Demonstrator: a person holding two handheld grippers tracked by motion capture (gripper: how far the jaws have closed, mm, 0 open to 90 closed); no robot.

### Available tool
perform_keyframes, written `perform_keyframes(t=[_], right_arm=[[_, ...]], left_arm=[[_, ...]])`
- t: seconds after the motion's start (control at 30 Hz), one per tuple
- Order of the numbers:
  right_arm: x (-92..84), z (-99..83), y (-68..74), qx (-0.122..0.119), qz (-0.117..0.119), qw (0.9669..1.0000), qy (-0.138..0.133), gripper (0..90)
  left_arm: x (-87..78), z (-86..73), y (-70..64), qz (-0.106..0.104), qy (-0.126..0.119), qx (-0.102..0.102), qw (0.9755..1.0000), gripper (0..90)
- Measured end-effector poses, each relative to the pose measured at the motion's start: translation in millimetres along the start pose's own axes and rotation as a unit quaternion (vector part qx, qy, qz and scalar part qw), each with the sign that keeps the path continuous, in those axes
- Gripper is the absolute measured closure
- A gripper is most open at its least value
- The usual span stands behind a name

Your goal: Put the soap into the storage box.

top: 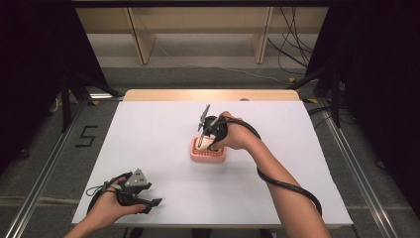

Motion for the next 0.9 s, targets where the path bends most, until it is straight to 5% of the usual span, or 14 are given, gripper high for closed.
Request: perform_keyframes(t=[0.27,0.3,0.43,0.9], right_arm=[[-8.1,-11.8,3.0,0.036,0.003,0.9993,-0.007,36.6],[-8.9,-13.1,0.8,0.019,0.002,0.9997,-0.012,36.3],[-12.0,-20.5,4.9,0.047,0.006,0.9987,-0.016,35.7],[-21.2,-53.7,8.7,0.058,0.002,0.998,-0.026,34.2]], left_arm=[[0.2,-0.2,-0.4,-0.002,-0.001,-0.001,1.0,31.8],[-0.1,-0.3,-0.2,-0.002,0.0,0.0,1.0,31.8],[-0.6,-0.3,0.6,-0.001,0.001,0.007,1.0,31.8],[-0.4,-0.6,1.2,0.004,0.001,0.006,1.0,31.8]])
Point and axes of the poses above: each handheld gripper's, and its own axes: x roughly forward along the jaws, z roughly out of its top, y roughly to its left, the point moved 4 cm from there along x, roughly forward along the jaws, and after that the axes turned 12 degrees about x, right-handed, at the moved point
